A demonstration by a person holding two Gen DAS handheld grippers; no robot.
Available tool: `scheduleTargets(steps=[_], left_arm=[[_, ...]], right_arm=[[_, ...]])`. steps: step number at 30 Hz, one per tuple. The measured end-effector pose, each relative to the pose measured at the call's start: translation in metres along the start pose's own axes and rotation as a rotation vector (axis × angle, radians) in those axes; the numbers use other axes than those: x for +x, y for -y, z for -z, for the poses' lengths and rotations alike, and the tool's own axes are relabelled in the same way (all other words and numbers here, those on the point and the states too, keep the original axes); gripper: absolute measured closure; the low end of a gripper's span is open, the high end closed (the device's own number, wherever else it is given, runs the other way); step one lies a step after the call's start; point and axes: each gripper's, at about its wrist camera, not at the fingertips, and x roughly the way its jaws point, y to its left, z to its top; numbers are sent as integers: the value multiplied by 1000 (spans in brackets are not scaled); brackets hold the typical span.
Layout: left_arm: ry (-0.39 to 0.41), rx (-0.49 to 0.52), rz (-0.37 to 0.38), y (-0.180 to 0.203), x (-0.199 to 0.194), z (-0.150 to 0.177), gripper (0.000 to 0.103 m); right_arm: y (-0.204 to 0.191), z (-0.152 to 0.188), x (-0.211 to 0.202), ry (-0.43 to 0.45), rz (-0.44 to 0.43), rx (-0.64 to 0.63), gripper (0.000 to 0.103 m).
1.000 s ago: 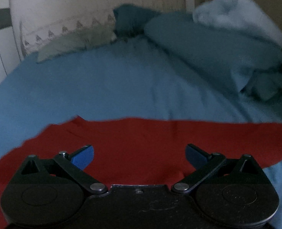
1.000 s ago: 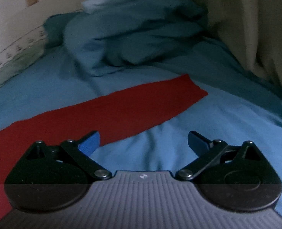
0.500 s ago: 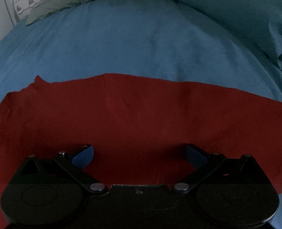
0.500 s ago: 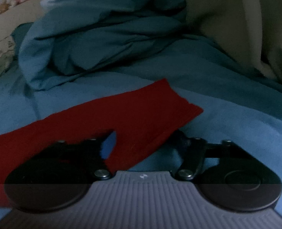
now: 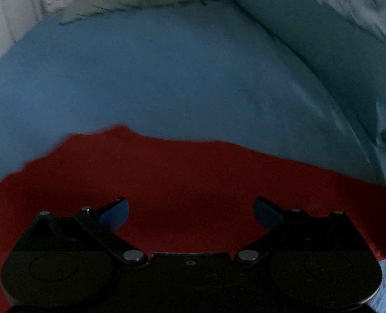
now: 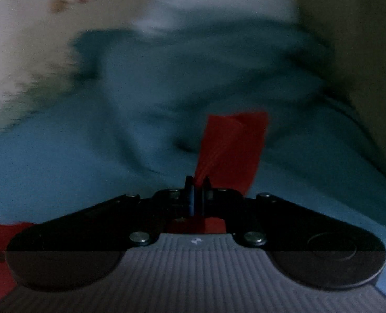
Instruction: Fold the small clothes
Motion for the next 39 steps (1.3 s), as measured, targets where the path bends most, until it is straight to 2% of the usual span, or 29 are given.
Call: scheduleTargets(steps=[4,6,8,10,14,18,19,21,22,23,25,27,30,32,34,36,39], left_arm=[[35,-75,-82,-70,-27,6,0],[32,-134,-120,-109,-34,20,0],[23,-209,-147,-147,-37,39,0],[5,-278,-150,-180,-36,58,0],[-23,-363,-154,-222,-36,92,0],[-29,-377,-107,-223,-44,105,0],[-26,-373,-97,-221,-45,104,0],[-16,-368,-70,-211,-41,94,0],[-8,-371,-51,-208,-38,91,0],[-1,-376,-27,-205,-40,88,0],[3,-376,16,-193,-34,77,0],[-6,-361,58,-179,-31,71,0],[-23,-349,124,-156,-21,69,4],[-40,-356,161,-141,-9,71,10],[-51,-360,184,-129,2,73,23],[-49,-355,192,-119,16,73,36],[-9,-350,167,-110,26,69,47]], right_arm=[[-108,-2,-2,-19,-297,-24,83],[-164,18,6,-75,-435,-56,83],[-216,52,18,-150,-531,-118,83],[-258,96,35,-256,-598,-168,83],[-304,170,52,-372,-597,-319,83],[-308,192,49,-352,-594,-409,78],[-305,192,47,-343,-594,-427,74],[-300,193,36,-345,-616,-455,58],[-301,187,34,-336,-615,-473,44],[-302,180,28,-314,-602,-492,33],[-287,171,16,-270,-570,-512,21],[-279,160,11,-258,-535,-519,19],[-246,142,1,-269,-456,-483,15],[-222,134,-8,-276,-399,-443,12],[-200,131,-15,-281,-356,-403,10],[-179,133,-22,-285,-316,-371,10],[-155,143,-26,-283,-255,-348,10]])
